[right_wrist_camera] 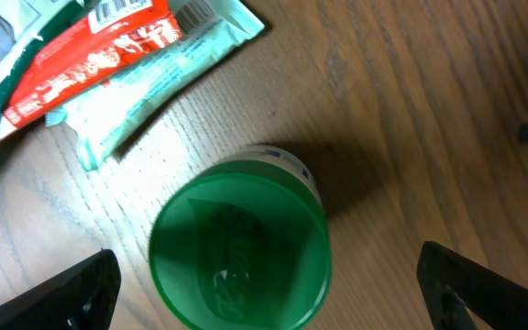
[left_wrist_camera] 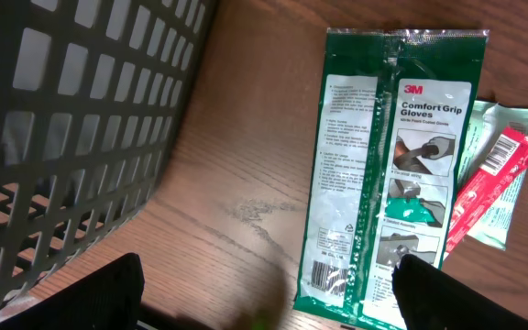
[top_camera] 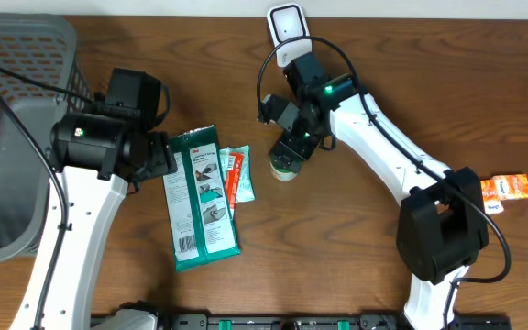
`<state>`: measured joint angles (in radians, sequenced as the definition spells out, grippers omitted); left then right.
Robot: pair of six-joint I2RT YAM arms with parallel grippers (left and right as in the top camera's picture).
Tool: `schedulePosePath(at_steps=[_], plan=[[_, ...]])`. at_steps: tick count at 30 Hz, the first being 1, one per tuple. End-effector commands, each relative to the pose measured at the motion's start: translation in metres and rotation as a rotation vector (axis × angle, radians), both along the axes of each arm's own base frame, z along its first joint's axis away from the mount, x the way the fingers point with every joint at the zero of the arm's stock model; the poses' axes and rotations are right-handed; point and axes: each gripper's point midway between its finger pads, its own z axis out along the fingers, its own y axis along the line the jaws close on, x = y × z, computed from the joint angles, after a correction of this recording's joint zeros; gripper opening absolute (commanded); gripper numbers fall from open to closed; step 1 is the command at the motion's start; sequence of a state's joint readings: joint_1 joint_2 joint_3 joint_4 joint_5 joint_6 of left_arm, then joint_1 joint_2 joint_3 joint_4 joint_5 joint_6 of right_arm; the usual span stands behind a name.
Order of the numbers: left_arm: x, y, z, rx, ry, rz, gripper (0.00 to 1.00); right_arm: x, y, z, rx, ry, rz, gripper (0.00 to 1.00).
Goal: Scan the item barcode
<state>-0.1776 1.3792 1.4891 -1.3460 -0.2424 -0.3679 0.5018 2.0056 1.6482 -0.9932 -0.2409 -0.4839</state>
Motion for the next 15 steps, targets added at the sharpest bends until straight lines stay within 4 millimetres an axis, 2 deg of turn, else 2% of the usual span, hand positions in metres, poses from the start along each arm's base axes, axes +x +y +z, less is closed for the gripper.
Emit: schedulePosePath(at_steps=[1, 8, 10, 13, 15], plan=[[0.0, 0.003, 0.001, 0.014, -0.001, 0.001, 0.88, -0.009, 0.011, 0.004, 0.035, 0.002, 0.048, 0.99], [0.0, 0.003, 0.001, 0.014, -0.001, 0.001, 0.88, -0.022, 0.004, -0.016, 0.011, 0.047, 0.046, 0.93], [0.0, 0.003, 0.001, 0.014, -0.001, 0.001, 0.88, -0.024, 0.003, -0.02, 0.009, 0.053, 0.045, 0.88], [0.0, 0.003, 0.001, 0.014, -0.001, 0.001, 0.88, -0.025, 0.002, -0.022, 0.007, 0.057, 0.042, 0.74], [0.0, 0.003, 0.001, 0.014, -0.001, 0.001, 0.88, -0.024, 0.002, -0.021, 0.008, 0.059, 0.027, 0.71]])
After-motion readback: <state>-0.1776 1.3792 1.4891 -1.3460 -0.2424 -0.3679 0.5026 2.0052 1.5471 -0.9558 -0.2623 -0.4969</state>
